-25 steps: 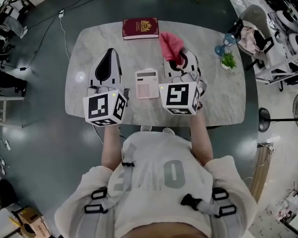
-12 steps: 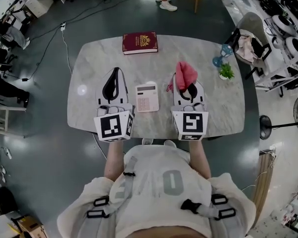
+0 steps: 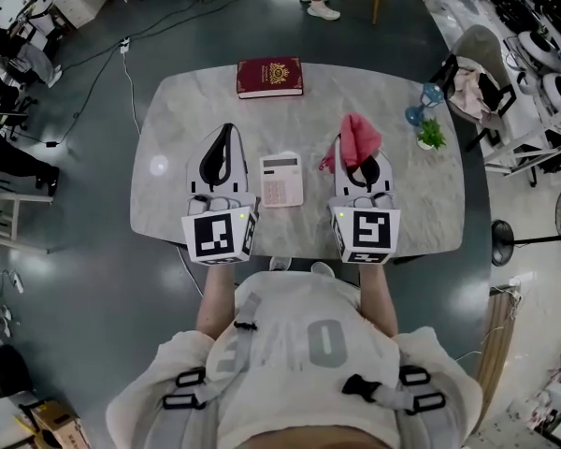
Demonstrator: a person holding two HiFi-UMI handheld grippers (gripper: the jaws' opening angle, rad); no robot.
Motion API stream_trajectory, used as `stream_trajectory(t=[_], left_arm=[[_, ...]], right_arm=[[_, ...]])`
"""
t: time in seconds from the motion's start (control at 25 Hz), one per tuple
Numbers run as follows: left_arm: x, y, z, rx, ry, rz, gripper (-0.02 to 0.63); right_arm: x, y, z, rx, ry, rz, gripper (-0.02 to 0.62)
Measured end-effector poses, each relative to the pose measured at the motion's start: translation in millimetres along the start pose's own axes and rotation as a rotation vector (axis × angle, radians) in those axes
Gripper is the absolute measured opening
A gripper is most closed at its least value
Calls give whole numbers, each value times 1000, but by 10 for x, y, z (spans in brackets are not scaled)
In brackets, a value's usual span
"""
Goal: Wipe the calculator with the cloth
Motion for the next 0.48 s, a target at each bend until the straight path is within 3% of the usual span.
stream_trajectory(t=[0.48], left_arm=[[-28, 95, -88, 26, 38, -31, 20]], right_arm=[[79, 91, -96, 30, 25, 29, 55]])
Point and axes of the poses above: the fingertips, and each gripper's own axes: y backward along the fingers, x to its left, z out of its top, the point moved 3 cm from there along y, backward along the fingers, and after that the axes turned 11 degrees about -z, right-handed, at the moved point
